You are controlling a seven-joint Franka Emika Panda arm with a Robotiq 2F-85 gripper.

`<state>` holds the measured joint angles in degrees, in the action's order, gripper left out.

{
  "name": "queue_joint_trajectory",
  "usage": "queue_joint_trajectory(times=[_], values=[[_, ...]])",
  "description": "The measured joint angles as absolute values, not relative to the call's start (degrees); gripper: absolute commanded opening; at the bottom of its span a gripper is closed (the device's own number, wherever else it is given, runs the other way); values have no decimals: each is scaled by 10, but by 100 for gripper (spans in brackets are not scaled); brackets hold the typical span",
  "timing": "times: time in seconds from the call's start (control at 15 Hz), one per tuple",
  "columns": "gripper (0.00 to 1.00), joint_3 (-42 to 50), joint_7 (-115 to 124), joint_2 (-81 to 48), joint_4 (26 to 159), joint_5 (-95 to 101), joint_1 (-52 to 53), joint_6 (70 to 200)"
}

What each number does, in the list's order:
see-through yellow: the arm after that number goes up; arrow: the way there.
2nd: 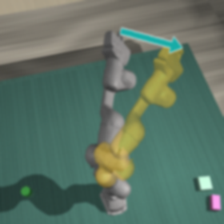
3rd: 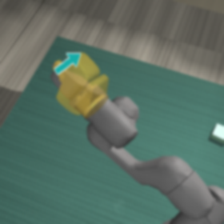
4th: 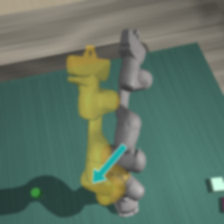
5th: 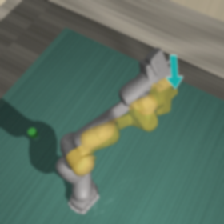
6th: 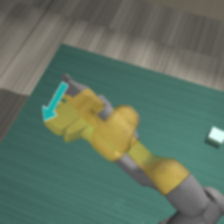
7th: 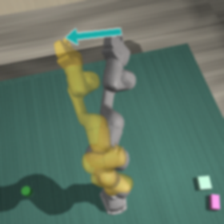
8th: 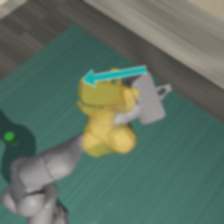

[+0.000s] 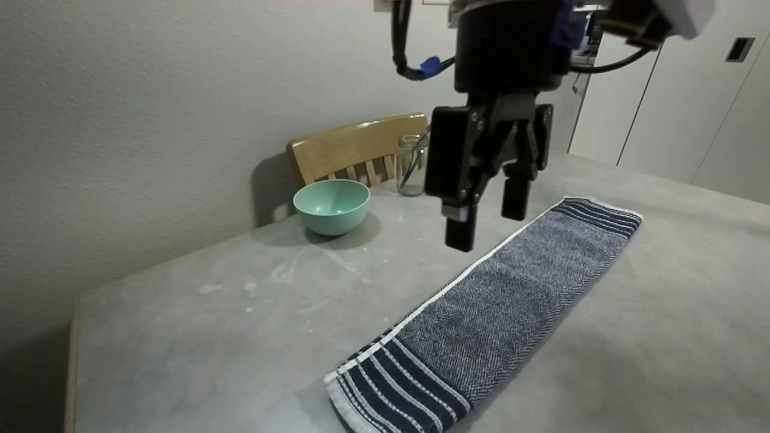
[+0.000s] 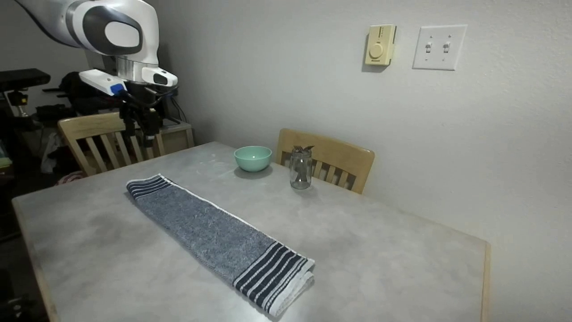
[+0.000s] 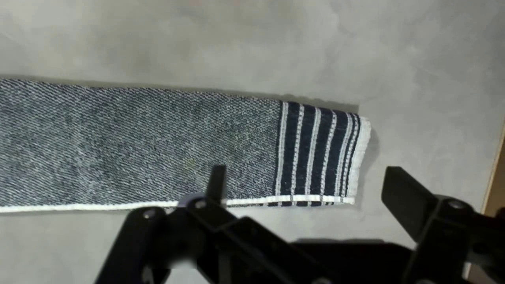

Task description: Fold the towel

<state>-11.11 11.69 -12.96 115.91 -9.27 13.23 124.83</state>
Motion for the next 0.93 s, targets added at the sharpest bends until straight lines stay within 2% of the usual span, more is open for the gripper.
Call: queue_joint_trajectory(times=[0.4, 0.93], values=[[100, -119, 107, -266, 999, -91, 158, 1221], [100, -117, 163, -282, 984, -91, 172, 1205]])
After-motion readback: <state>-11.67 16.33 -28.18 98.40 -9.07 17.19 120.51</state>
